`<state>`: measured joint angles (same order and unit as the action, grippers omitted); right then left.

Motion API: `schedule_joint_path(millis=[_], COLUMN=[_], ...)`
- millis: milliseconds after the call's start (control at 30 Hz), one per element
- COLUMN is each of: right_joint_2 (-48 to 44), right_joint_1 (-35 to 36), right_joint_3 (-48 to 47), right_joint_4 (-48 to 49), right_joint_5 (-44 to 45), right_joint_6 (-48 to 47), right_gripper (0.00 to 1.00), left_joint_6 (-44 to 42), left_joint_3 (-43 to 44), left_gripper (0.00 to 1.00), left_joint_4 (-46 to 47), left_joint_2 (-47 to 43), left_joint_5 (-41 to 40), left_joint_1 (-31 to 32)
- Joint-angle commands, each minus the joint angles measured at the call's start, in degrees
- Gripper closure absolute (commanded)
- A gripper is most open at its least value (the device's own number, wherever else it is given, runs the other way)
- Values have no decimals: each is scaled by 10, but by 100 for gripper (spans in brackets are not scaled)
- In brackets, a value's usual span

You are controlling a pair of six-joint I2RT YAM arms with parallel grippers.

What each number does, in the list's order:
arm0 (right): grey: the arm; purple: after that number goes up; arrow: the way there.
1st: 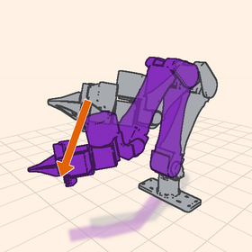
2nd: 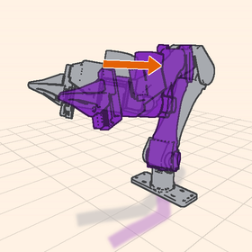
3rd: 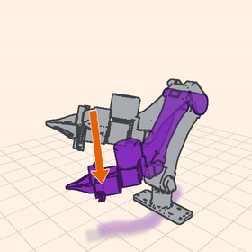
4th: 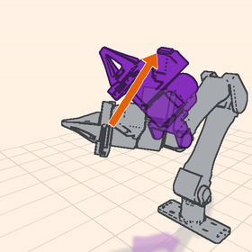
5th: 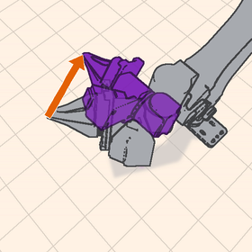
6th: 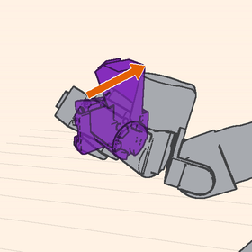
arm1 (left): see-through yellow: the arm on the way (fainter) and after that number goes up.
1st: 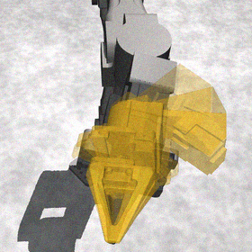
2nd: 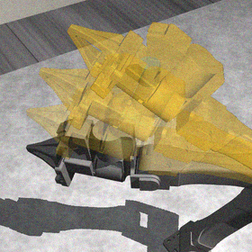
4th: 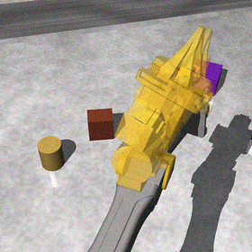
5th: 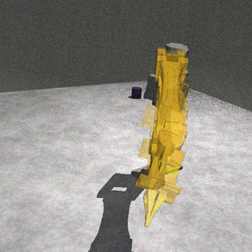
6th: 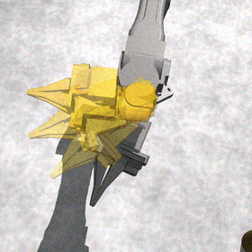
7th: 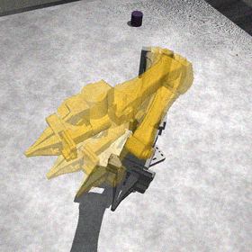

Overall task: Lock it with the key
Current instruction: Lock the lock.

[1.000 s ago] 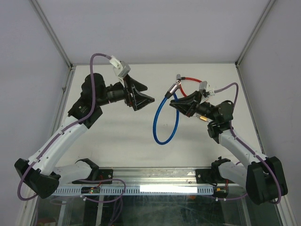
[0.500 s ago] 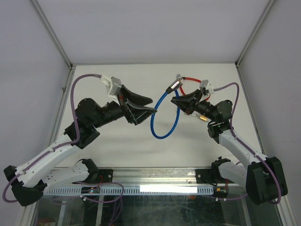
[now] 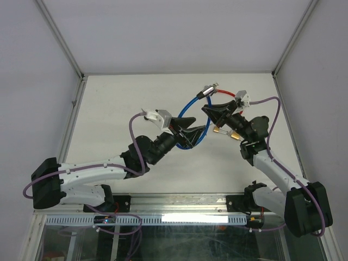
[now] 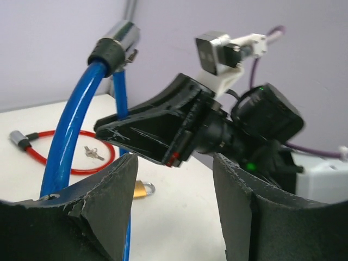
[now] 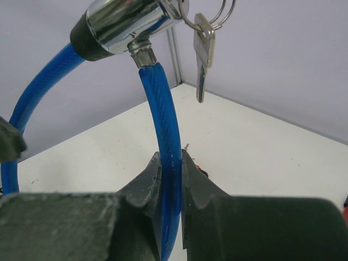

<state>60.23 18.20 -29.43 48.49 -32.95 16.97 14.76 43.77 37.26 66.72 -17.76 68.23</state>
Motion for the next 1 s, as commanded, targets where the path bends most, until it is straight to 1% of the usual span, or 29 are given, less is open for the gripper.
schedule_joint_path(millis=[0,200,233,400,567,700,967], right_joint_2=[-22,-24,-24,-24,-27,-27,-28], right_joint_1=[-1,5,5,9,10,12,17], right_joint_3=[-9,-7,-7,-6,-5,-5,-4], right_joint_4=[39,38,37,37,38,40,40], right_joint_5=[38,41,42,45,46,44,40], right_joint_6=[-10,-14,-15,-18,-19,-20,-24], right_gripper=[100,100,100,100,100,100,100], left_joint_6=[-31,-46,-51,-55,-31,-27,-9], left_joint_3=[24,75,83,127,166,182,218], left_gripper=[42,38,37,35,44,49,60], left_joint_4=[181,214,220,231,201,187,150], left_joint_2=[67,147,170,219,253,268,296], left_joint_5=[-104,-170,-172,-187,-203,-217,-207], left_joint_1=[3,2,2,-5,-19,-24,-38])
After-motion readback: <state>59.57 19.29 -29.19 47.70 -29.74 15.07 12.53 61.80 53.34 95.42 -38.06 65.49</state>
